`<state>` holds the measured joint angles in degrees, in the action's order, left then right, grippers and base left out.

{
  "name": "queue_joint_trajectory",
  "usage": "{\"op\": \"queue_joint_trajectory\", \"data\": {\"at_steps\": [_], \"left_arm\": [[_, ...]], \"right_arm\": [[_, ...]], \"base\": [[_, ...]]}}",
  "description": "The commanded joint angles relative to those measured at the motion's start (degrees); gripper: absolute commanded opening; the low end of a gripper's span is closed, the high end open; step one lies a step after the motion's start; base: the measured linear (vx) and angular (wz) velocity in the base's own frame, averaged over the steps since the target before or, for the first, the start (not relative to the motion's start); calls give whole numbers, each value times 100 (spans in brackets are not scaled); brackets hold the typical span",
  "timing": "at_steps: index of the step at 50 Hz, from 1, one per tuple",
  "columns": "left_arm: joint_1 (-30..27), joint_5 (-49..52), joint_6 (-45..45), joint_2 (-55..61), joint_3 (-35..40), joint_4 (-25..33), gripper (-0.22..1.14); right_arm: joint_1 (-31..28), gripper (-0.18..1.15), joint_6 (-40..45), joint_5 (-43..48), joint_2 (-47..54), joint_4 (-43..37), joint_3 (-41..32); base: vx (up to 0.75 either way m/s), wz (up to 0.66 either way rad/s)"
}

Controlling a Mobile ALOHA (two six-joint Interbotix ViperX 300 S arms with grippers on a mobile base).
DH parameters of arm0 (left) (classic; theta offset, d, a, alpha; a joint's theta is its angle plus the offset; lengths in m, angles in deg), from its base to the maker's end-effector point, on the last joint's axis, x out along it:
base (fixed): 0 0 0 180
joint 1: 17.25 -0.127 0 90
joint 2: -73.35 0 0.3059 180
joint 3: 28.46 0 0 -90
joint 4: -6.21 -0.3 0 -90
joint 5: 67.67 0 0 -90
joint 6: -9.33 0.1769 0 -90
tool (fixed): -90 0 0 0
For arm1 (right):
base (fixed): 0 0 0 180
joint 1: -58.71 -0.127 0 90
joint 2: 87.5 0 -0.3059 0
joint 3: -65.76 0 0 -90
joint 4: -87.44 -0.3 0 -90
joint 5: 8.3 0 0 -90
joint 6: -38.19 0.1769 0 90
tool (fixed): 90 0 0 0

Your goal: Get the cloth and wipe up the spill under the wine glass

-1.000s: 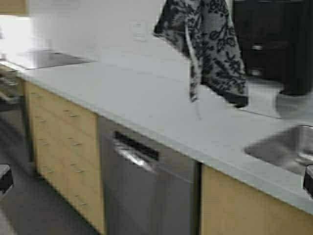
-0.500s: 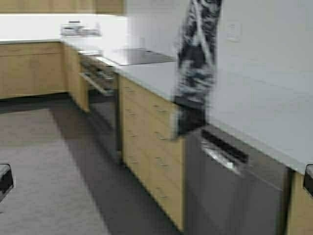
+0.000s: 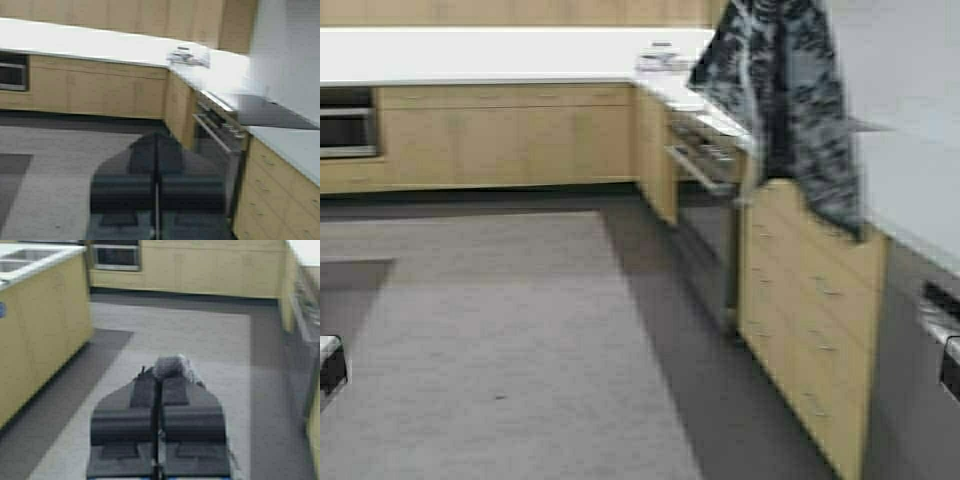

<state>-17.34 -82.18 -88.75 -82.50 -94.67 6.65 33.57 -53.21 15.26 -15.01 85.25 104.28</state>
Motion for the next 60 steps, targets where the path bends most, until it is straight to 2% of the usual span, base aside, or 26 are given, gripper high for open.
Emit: {"op": "queue_joint_trajectory", "data": {"at_steps": [1,60], "left_arm": [[-9,-35,9,158,26,0,2],[-9,-53,-62,360,53,9,2]], "right_arm": [[9,7,-53,97,-18,0,-9],[9,7,-26,554,-26,-26,176]], "base": [[-1,48],[1,50]]}}
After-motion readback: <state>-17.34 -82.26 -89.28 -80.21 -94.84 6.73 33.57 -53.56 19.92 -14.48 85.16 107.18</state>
